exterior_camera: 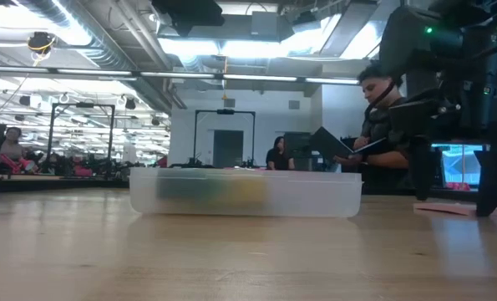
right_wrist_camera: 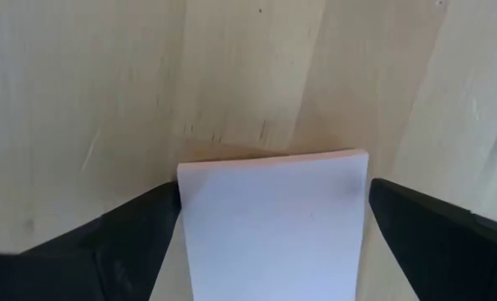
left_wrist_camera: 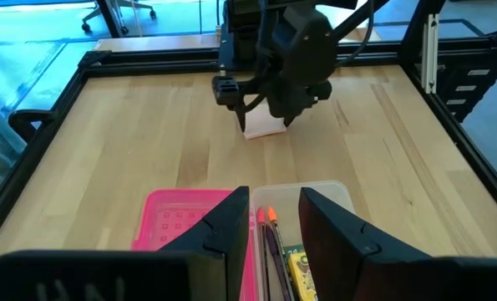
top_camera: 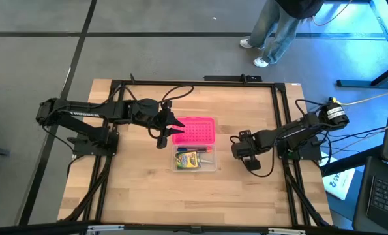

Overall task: Pack school essentials
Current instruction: Put the sticky notes into the pencil case

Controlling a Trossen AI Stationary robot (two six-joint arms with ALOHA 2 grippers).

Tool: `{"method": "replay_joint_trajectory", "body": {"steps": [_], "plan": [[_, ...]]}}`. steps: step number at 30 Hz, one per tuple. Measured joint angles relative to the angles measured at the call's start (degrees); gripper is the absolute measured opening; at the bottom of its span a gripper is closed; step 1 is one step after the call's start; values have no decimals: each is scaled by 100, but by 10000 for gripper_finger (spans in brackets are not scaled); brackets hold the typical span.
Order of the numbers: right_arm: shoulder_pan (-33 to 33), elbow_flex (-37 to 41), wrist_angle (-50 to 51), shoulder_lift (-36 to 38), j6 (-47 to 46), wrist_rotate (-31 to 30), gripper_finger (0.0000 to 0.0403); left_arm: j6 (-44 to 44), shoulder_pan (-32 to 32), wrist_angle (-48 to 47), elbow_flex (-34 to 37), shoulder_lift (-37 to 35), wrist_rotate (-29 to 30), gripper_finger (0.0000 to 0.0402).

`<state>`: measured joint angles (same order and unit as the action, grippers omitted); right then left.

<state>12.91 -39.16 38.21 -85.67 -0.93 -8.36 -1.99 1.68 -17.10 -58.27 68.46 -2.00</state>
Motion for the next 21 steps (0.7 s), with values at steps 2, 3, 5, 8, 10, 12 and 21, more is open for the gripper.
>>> {"method": "replay_joint_trajectory", "body": {"steps": [2, 3, 5, 8, 10, 12, 21], "plan": [[-105, 21, -35, 0, 38, 143, 394, 2, 1, 0, 1, 0, 0, 99], [-172, 41, -55, 0, 60, 236, 394, 0, -1, 0, 0, 0, 0, 99], [-312, 98, -100, 7, 79, 409, 394, 2, -1, 0, 1, 0, 0, 99], [-473, 110, -140, 5, 260, 523, 394, 1, 1, 0, 1, 0, 0, 99], [-571, 112, -168, 3, 431, 636, 394, 2, -1, 0, 1, 0, 0, 99], [-660, 115, -175, -2, 495, 778, 394, 0, 0, 0, 1, -1, 1, 99], [-680, 116, -176, -4, 496, 840, 394, 2, 1, 0, -1, -1, 2, 99]]}}
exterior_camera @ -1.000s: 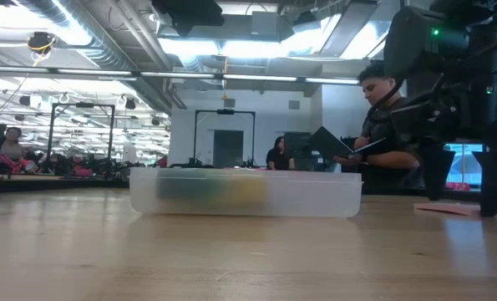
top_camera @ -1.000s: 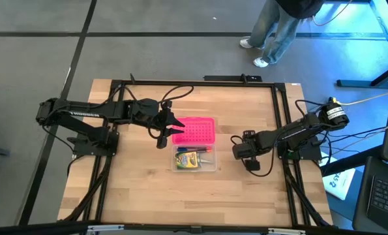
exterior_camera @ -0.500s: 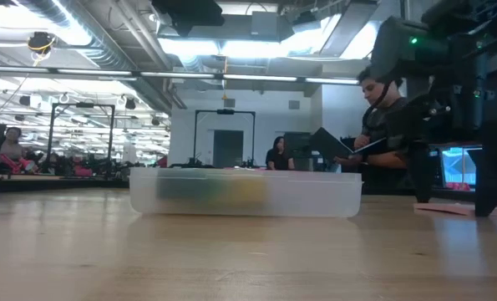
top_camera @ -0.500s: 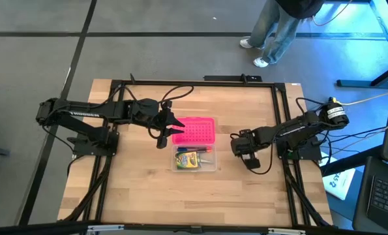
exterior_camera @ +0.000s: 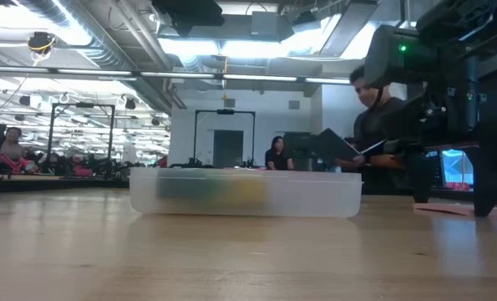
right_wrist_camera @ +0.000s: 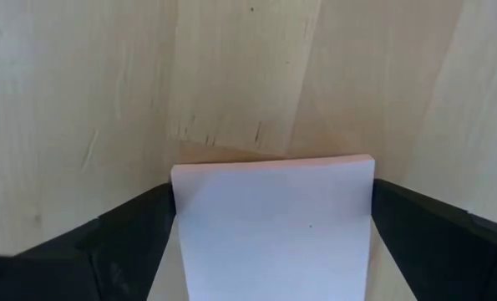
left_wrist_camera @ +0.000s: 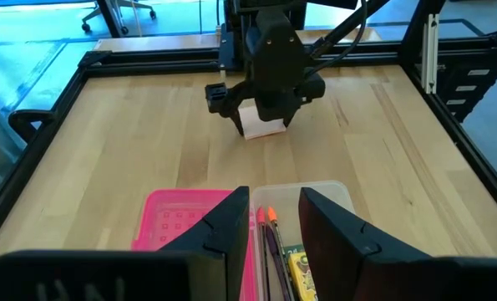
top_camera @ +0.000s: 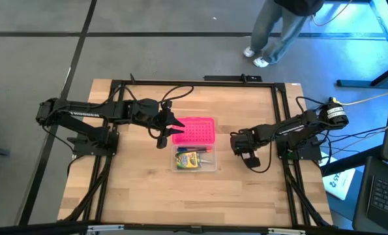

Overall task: Pack school essentials
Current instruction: Put the sticky notes into the pencil case

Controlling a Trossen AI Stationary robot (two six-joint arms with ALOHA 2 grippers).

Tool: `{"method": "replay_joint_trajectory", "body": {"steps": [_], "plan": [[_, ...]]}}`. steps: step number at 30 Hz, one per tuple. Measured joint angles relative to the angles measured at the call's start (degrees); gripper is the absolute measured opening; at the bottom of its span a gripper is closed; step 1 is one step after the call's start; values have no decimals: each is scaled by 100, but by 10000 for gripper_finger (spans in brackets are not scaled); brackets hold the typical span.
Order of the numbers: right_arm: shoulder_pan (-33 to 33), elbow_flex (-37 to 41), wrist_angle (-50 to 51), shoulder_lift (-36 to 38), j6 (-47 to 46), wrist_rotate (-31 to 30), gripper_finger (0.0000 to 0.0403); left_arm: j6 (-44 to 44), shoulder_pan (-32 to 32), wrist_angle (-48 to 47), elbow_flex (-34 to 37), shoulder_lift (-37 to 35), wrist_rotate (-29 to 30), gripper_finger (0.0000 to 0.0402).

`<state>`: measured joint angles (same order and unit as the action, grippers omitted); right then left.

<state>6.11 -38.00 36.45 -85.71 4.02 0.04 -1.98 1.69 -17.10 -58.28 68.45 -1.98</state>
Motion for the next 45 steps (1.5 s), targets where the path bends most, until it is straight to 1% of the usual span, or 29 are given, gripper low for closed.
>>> {"method": "replay_joint_trajectory", "body": {"steps": [7, 20, 29, 32, 36, 45], "plan": [[1, 0, 2, -2, -201, 13, 394, 0, -2, 0, 2, 2, -2, 99], [4, 2, -10, -7, -229, 29, 393, -1, -2, 0, 0, 2, -1, 99], [4, 2, -54, -7, -335, 32, 357, 0, 0, 19, 2, 2, -1, 99], [4, -7, -63, -7, -528, 32, 354, 75, -2, 4, 2, 0, -2, 99], [4, -144, 58, -27, -831, 11, 353, 472, -35, -19, 2, 2, -2, 99], [4, -723, 470, -35, -1550, -13, 353, 485, -37, -227, 2, 2, -9, 99]]}}
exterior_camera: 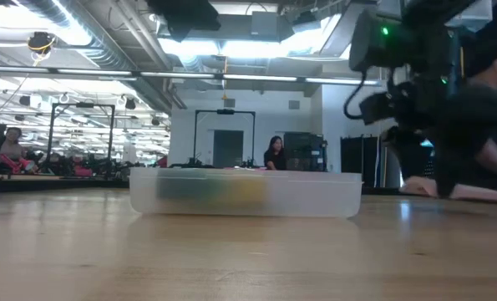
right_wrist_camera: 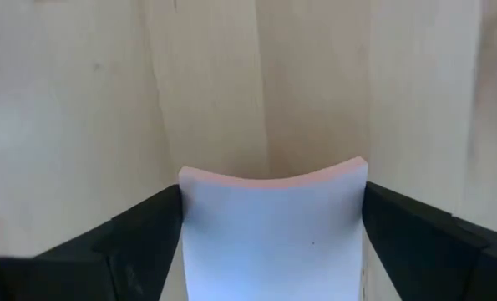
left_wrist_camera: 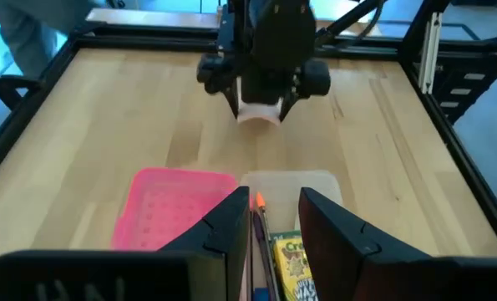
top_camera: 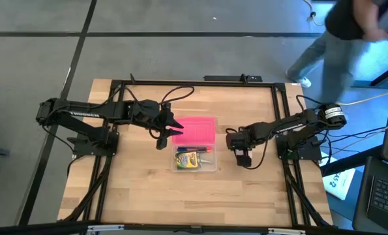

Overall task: Pack school essentials
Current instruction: Put the sticky notes into the pencil case

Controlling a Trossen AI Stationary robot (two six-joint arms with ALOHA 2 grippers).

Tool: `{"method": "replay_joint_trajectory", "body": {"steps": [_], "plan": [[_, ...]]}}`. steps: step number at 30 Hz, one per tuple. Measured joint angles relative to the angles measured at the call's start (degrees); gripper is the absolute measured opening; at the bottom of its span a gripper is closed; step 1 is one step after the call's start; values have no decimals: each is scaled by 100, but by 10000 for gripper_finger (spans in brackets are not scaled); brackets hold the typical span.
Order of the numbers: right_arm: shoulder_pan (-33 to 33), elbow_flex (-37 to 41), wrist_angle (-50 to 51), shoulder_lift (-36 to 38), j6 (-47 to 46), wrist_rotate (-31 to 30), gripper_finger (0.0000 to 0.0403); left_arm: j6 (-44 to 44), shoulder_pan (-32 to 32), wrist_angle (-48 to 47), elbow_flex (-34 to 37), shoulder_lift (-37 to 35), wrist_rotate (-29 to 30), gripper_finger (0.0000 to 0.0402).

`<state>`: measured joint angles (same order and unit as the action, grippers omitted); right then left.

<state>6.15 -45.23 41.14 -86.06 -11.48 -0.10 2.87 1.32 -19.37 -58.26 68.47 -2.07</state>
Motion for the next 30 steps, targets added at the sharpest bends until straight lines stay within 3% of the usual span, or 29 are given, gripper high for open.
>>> {"method": "replay_joint_trajectory", "body": {"steps": [8, 18, 30], "plan": [[0, -906, 662, 13, -518, -105, 353, 4, 0, -451, 0, -2, -18, 99], [0, -2084, 664, 20, -475, -578, 347, 55, -8, -444, 0, -2, -46, 99], [0, -2256, -383, 24, 47, -634, 323, 302, -399, -444, 0, -2, -57, 99]]}}
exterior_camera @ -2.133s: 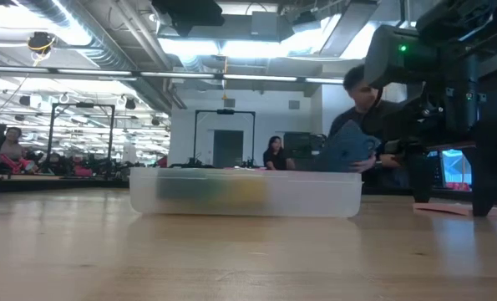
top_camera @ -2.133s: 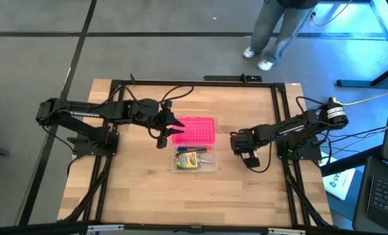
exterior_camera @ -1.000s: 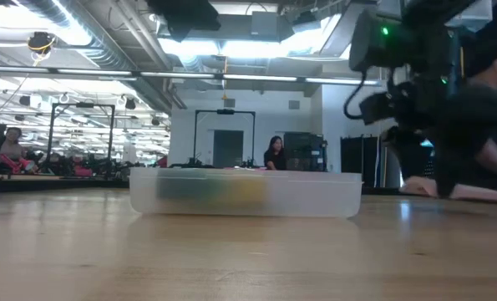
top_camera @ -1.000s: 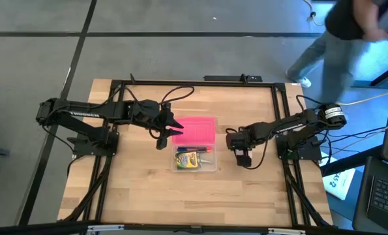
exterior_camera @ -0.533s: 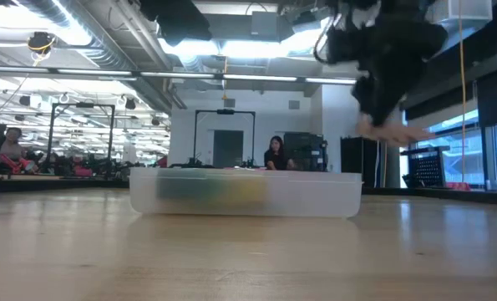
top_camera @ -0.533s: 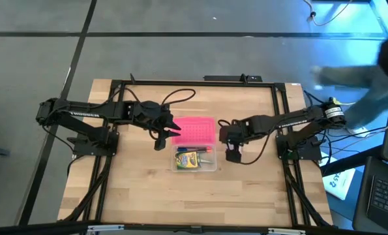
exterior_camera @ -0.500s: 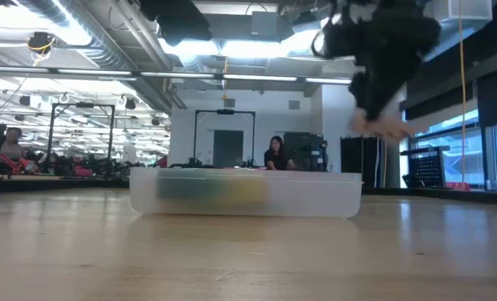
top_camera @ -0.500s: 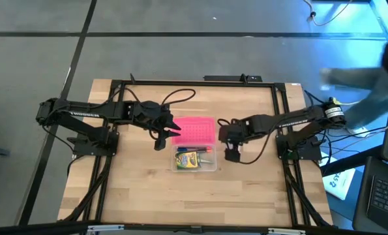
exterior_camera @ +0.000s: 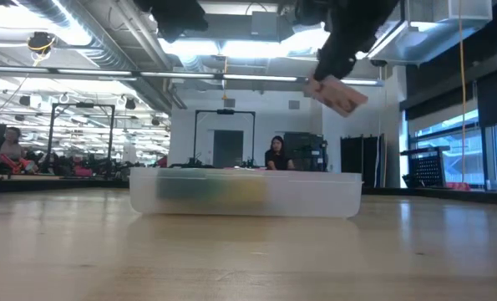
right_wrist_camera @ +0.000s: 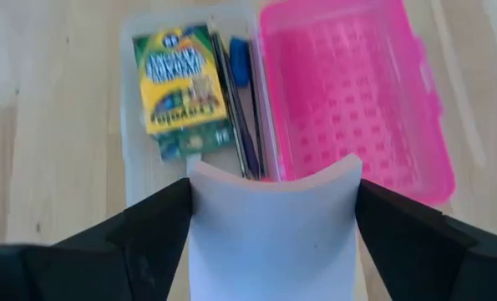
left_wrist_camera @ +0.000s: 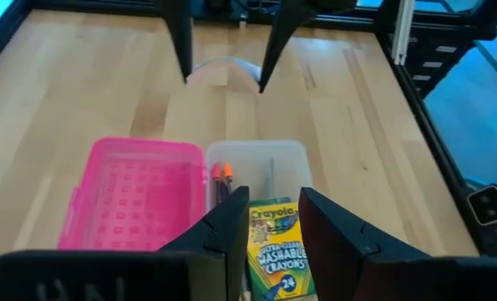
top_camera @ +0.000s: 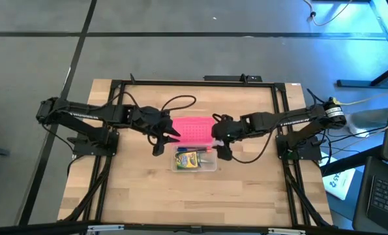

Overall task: Pack school essentials
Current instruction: Put the sticky notes into the pencil case

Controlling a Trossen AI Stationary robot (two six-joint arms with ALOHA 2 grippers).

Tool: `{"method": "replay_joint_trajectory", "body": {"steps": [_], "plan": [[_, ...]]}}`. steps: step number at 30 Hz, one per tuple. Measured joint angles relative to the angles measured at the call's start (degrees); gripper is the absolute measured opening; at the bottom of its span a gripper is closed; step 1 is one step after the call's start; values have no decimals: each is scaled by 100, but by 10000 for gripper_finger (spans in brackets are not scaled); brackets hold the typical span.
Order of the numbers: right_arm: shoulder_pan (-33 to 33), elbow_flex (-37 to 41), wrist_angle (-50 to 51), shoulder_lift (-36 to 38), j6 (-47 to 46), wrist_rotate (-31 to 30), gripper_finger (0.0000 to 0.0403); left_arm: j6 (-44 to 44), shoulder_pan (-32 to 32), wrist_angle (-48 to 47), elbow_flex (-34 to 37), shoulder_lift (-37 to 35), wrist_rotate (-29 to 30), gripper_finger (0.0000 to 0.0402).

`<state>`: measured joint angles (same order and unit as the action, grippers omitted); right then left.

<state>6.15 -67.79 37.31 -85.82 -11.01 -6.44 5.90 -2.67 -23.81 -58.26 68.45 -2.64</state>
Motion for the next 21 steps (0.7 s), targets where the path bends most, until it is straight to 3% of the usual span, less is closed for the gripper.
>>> {"method": "replay_joint_trajectory", "body": {"steps": [8, 21], "plan": [[182, -7, -817, -617, 399, 228, 323, 19, -216, 2, 0, 0, 0, 99], [258, -7, -1250, -1635, 404, 623, 323, 159, -416, -13, 0, 0, 45, 99]]}}
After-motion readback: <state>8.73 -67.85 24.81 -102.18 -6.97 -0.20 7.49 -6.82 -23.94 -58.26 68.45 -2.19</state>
